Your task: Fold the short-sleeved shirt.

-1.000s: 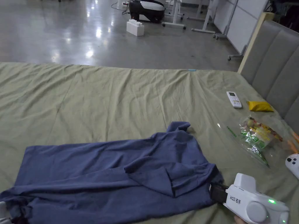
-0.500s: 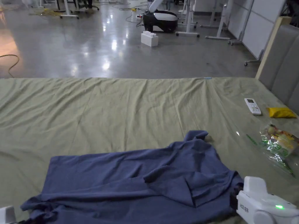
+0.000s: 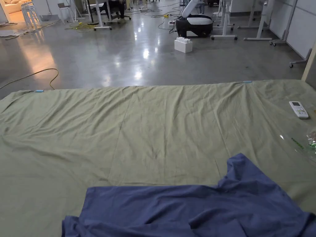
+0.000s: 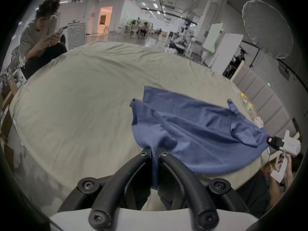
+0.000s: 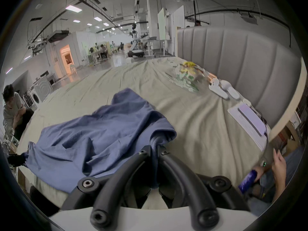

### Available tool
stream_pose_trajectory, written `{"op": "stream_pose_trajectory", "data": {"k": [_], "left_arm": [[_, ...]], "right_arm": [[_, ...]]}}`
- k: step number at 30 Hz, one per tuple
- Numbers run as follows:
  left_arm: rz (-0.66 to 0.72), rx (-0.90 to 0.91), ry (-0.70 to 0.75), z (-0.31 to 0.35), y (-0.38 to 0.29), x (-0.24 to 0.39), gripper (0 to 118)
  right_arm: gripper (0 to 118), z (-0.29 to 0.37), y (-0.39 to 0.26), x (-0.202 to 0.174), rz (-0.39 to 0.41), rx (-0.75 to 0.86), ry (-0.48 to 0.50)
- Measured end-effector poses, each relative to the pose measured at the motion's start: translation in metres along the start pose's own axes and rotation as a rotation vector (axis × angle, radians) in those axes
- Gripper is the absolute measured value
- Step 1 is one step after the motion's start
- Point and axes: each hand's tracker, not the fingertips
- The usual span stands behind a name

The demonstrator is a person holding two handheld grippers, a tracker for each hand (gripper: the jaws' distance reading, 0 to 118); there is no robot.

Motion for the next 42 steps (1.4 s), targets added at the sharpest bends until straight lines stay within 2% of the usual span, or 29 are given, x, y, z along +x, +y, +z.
{"op": "stream_pose_trajectory", "data": {"k": [3, 5, 6, 7, 8, 9, 10, 11, 13, 17, 18, 20, 23, 25, 27, 30, 31, 32, 34, 35, 36, 38, 41, 42], "left_arm": [[0.006, -0.032, 0.006, 0.0, -0.018, 0.001, 6], [-0.004, -0.043, 0.017, -0.006, -0.024, 0.001, 7], [-0.002, -0.039, 0.016, -0.01, -0.026, -0.002, 15], [0.008, -0.037, 0.017, -0.014, -0.027, -0.005, 33], [0.031, -0.034, 0.032, -0.016, -0.027, -0.007, 66], [0.042, -0.016, 0.06, -0.012, -0.025, -0.008, 84], [0.039, 0.011, 0.054, -0.009, -0.024, -0.01, 93], [0.036, 0.04, 0.053, -0.001, -0.021, -0.011, 92], [0.022, 0.142, 0.032, 0.025, -0.01, -0.004, 92], [-0.149, 0.373, 0.084, 0.097, 0.011, 0.035, 92], [-0.216, 0.415, 0.152, 0.116, 0.013, 0.049, 92], [-0.291, 0.507, 0.272, 0.151, 0.009, 0.082, 92], [-0.299, 0.66, 0.236, 0.195, -0.001, 0.112, 92], [-0.271, 0.736, 0.174, 0.213, -0.007, 0.123, 91], [-0.272, 0.755, 0.245, 0.22, -0.012, 0.138, 88], [-0.285, 0.762, 0.163, 0.228, -0.01, 0.146, 73], [-0.265, 0.763, 0.128, 0.231, -0.01, 0.148, 65], [-0.264, 0.757, 0.101, 0.234, -0.01, 0.15, 49], [-0.294, 0.749, 0.085, 0.237, -0.008, 0.152, 4], [-0.319, 0.717, 0.041, 0.236, -0.007, 0.154, 2], [-0.316, 0.73, 0.051, 0.236, -0.009, 0.155, 2], [-0.33, 0.713, 0.016, 0.237, -0.009, 0.158, 0], [-0.344, 0.703, 0.012, 0.236, -0.011, 0.164, 0], [-0.342, 0.705, 0.013, 0.236, -0.011, 0.166, 0]], "right_arm": [[6, 0.014, -0.021, 0.004, -0.04, -0.044, 0.001], [6, 0.008, -0.033, 0.004, -0.025, -0.06, 0.0], [7, 0.004, -0.037, 0.005, -0.013, -0.058, -0.002], [16, -0.001, -0.039, 0.008, -0.007, -0.062, 0.003], [48, -0.007, -0.041, 0.008, 0.003, -0.085, 0.019], [72, -0.011, -0.042, 0.012, 0.002, -0.104, 0.028], [76, -0.012, -0.042, 0.015, -0.003, -0.101, 0.031], [70, -0.01, -0.041, 0.019, -0.004, -0.096, 0.035], [70, 0.003, -0.03, 0.021, -0.011, -0.022, 0.048], [70, 0.05, -0.001, 0.02, -0.048, 0.161, 0.164], [70, 0.066, 0.007, 0.017, -0.049, 0.224, 0.187], [70, 0.099, 0.017, 0.007, -0.029, 0.319, 0.225], [70, 0.139, 0.025, -0.008, 0.009, 0.441, 0.263], [70, 0.161, 0.028, -0.018, 0.047, 0.507, 0.292], [70, 0.176, 0.03, -0.025, 0.053, 0.534, 0.356], [70, 0.193, 0.03, -0.037, 0.109, 0.584, 0.377], [66, 0.197, 0.029, -0.039, 0.126, 0.599, 0.379], [53, 0.2, 0.028, -0.041, 0.146, 0.609, 0.388], [21, 0.207, 0.026, -0.045, 0.169, 0.62, 0.386], [11, 0.21, 0.024, -0.047, 0.188, 0.642, 0.383], [10, 0.211, 0.024, -0.048, 0.209, 0.657, 0.382], [1, 0.21, 0.022, -0.048, 0.202, 0.624, 0.39], [1, 0.209, 0.021, -0.05, 0.211, 0.636, 0.376], [1, 0.205, 0.02, -0.049, 0.177, 0.579, 0.398]]}}
